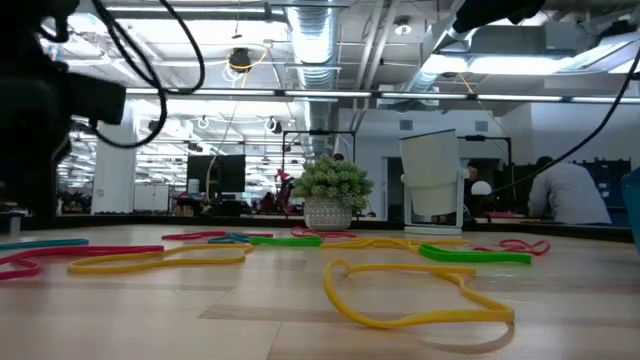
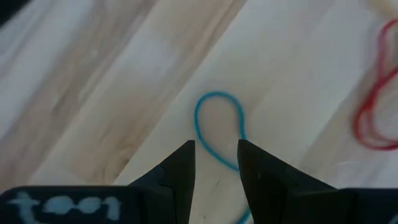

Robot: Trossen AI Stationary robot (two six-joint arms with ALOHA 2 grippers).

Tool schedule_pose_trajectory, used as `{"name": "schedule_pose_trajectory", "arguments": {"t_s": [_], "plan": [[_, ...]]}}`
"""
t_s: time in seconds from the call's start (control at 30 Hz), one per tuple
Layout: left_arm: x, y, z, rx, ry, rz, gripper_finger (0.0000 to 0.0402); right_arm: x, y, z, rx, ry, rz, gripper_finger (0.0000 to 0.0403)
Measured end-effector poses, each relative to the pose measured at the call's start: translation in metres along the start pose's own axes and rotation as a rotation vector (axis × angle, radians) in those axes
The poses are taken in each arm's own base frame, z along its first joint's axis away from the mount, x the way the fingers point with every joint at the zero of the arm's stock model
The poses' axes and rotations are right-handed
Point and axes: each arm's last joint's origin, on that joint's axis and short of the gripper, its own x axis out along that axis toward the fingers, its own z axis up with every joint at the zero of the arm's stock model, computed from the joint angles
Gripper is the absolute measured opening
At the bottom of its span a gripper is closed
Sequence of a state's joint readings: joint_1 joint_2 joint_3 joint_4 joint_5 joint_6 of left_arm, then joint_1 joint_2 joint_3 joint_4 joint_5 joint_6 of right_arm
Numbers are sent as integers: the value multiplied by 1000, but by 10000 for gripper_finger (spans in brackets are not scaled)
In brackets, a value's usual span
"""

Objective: Pick and place items into bin
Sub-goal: Put the blue rubber band into the blue bin

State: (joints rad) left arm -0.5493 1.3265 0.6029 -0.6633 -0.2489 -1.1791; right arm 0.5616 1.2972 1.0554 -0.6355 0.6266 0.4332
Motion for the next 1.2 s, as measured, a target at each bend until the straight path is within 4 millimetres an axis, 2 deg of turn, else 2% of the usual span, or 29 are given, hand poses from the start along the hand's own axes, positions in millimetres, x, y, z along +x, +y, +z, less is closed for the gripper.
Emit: {"name": "schedule_pose_trajectory", "arguments": {"t_s": [0.37, 0.47, 0.6, 0.73, 0.83, 1.1, 1.2], "plan": [[23, -5, -5, -66, 37, 103, 97, 0, 0, 0, 1, 1, -1, 102], [23, -5, -4, -87, 34, 101, 72, 0, 0, 0, 1, 1, -1, 102], [24, -6, -4, -80, 29, 95, 13, 0, 0, 0, 1, 1, -1, 102], [22, -10, -1, -83, 12, 84, 2, 0, 0, 0, 3, 1, -1, 102], [14, -24, 7, -50, -15, 40, 0, 0, -1, 0, 4, -2, -1, 102], [-46, -87, 65, 145, -413, -250, 0, -9, -8, 4, 2, -48, -29, 102], [-68, -101, 87, 258, -559, -319, 0, -15, -11, 5, 9, -61, -32, 102]]}}
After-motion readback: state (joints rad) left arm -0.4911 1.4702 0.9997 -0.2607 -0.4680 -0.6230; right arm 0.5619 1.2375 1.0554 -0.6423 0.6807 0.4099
